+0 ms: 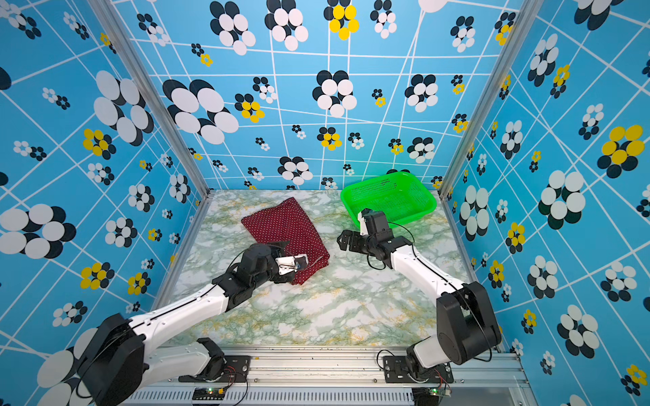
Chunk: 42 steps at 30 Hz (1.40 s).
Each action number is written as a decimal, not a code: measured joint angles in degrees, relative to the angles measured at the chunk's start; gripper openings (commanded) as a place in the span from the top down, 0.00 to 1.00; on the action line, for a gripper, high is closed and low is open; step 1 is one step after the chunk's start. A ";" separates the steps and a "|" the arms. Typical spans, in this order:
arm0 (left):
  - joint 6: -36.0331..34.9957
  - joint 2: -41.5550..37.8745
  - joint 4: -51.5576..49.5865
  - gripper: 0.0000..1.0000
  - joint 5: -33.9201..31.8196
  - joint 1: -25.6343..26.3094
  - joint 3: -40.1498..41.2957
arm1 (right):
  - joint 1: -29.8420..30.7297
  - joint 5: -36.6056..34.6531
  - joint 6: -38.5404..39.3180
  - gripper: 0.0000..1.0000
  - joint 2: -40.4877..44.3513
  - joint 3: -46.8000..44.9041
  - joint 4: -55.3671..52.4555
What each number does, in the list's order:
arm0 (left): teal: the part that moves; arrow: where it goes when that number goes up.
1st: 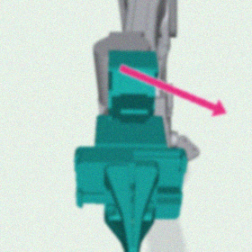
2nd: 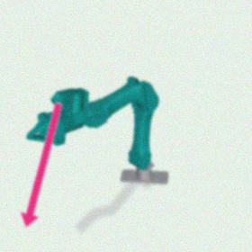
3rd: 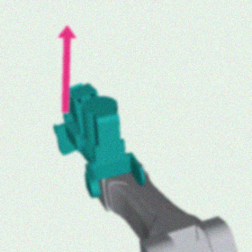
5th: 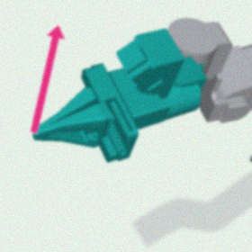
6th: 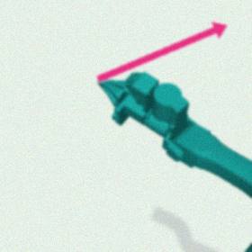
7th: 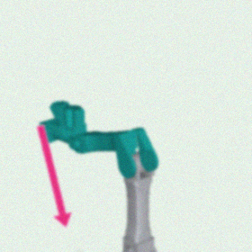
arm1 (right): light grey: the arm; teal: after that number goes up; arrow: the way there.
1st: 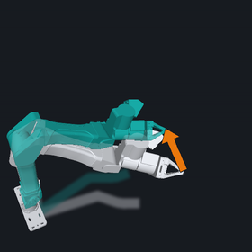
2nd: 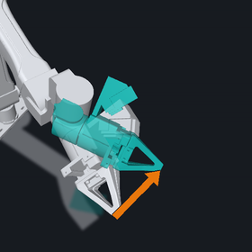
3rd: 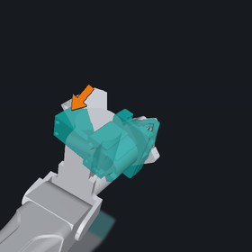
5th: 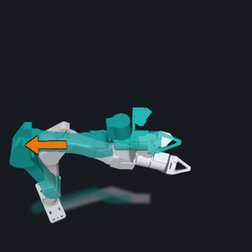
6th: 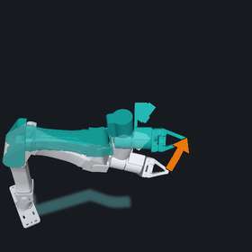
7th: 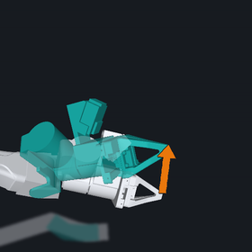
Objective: Roll up the skirts
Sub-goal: Roll the skirt at the center of the board.
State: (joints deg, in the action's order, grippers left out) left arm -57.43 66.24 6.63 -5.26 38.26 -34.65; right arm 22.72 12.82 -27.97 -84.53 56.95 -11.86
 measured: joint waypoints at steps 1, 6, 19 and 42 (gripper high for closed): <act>-1.27 -1.46 -1.01 0.05 -0.83 1.03 0.96 | 0.00 0.24 -0.20 0.01 0.13 -0.72 0.37; -4.83 -3.65 -4.44 0.05 -2.58 3.41 5.64 | 0.00 1.25 -1.03 0.01 0.33 -2.29 1.11; -7.87 8.85 0.92 0.07 -4.68 4.17 7.17 | -0.13 1.66 -1.25 0.01 3.69 -2.43 1.92; -8.00 32.76 38.47 0.21 -10.19 5.09 5.42 | -3.67 3.50 -1.46 0.01 7.67 -5.81 2.91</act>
State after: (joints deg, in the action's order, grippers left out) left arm -65.43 99.00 45.10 -15.44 43.35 -29.23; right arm 19.05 16.32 -29.43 -76.86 51.13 -8.95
